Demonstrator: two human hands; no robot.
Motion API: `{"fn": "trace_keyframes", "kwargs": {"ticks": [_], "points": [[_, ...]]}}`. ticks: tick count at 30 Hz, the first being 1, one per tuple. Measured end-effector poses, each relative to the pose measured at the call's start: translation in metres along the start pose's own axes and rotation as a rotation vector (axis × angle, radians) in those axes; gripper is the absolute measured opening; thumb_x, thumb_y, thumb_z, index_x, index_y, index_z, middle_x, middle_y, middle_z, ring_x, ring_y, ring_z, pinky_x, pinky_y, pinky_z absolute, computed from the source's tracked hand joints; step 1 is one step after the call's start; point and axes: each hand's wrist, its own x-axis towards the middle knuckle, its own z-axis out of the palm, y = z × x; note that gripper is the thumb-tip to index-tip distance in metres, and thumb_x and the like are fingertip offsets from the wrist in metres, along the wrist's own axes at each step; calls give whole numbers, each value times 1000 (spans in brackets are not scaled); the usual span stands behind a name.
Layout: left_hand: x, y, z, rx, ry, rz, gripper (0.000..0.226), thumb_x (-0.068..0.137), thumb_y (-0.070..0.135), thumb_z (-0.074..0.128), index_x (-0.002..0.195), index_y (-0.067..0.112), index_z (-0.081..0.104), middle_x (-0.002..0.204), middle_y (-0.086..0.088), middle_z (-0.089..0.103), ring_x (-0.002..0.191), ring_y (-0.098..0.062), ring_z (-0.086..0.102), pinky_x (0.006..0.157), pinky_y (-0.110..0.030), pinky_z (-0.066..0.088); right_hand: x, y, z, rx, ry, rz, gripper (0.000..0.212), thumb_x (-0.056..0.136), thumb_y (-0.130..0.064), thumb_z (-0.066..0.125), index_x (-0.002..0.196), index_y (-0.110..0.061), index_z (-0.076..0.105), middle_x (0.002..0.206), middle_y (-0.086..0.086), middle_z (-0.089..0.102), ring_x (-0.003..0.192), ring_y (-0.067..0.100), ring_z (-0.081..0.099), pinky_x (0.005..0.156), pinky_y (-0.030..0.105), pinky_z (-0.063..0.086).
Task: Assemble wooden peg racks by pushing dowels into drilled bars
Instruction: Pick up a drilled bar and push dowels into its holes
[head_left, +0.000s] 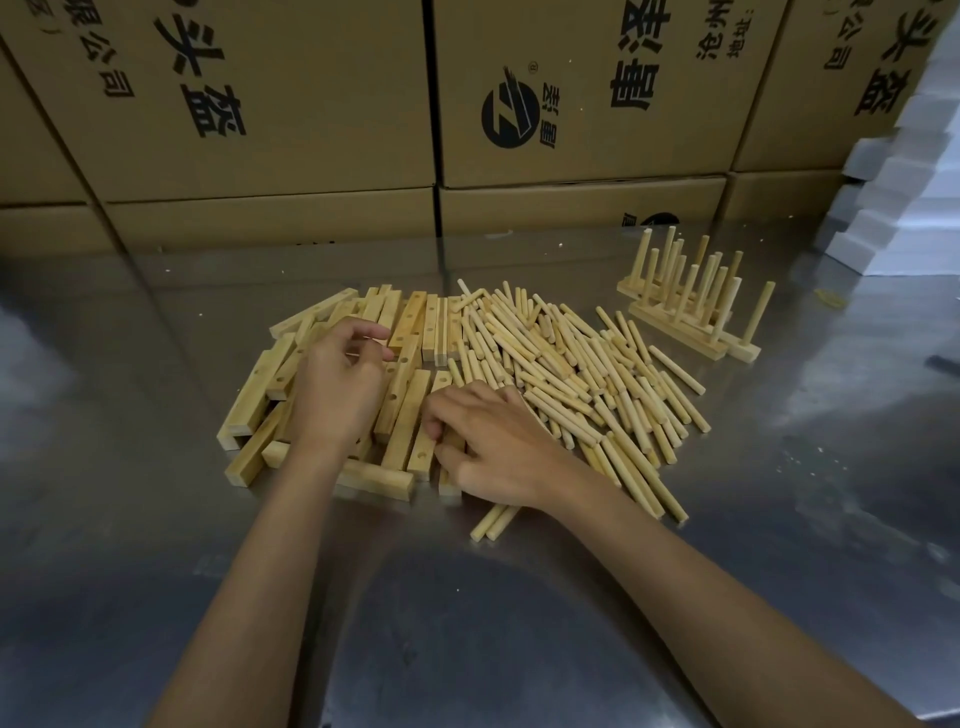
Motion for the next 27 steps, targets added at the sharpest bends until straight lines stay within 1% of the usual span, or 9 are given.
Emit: {"fn": "trace_keyframes", "kwargs": {"ticks": [3,7,13,17,19,21,23,25,27], "points": [[-1,0,1,8,-24,-7,24,98,11,48,101,24,67,94,3,73,86,-26,69,83,-46,58,0,1,-1,17,12,28,32,79,-36,60,109,-28,52,112,-14,55,109,9,42,100,41,33],[-2,1,0,3,-20,2,24,98,11,47,100,24,67,94,3,73,87,-23,68,84,-45,57,-4,1,0,-56,-31,-18,56,77,-53,57,130,-34,54,136,-16,47,127,7,34,104,36,25],[-1,3,1,-1,-26,13,25,98,10,48,98,25,68,93,4,72,87,-24,69,82,-44,57,-3,-5,5,-88,19,-83,35,89,-43,60,122,-32,65,136,-11,53,126,13,43,106,38,29],[-1,4,0,-21,-31,24,24,98,10,48,99,24,68,93,2,72,86,-25,68,80,-42,56,-2,-8,7,-93,163,-107,28,98,-36,53,123,-24,59,127,-9,58,113,15,53,95,37,41],[-1,6,-1,-31,-38,14,23,99,9,48,101,22,67,95,-1,72,80,-24,70,72,-39,56,0,-9,5,60,305,-87,22,102,-30,51,119,-19,60,118,-6,61,97,11,59,84,35,49],[-3,8,0,-34,-90,-57,21,101,11,48,105,20,66,91,-4,72,68,-19,71,56,-33,54,1,-8,2,277,456,-39,24,102,-25,53,121,-13,61,116,-3,63,90,3,60,76,28,53],[-6,11,2,-96,-223,-204,18,104,19,48,111,17,65,79,-6,73,58,-17,70,44,-28,52,1,-6,-1,383,542,-31,27,102,-21,55,126,-10,60,120,-2,64,101,4,62,84,29,55],[-10,15,7,-289,-392,-373,23,105,29,50,116,15,65,75,-7,73,62,-20,71,47,-27,54,0,-6,-2,381,544,-93,29,100,-17,57,129,-9,61,127,0,63,115,7,60,96,28,52],[-9,14,11,-486,-461,-463,30,103,30,54,121,9,67,82,-9,71,72,-19,69,58,-28,59,-1,-6,-2,341,519,-148,32,99,-15,60,130,-8,61,134,3,61,125,10,56,104,27,47]]}}
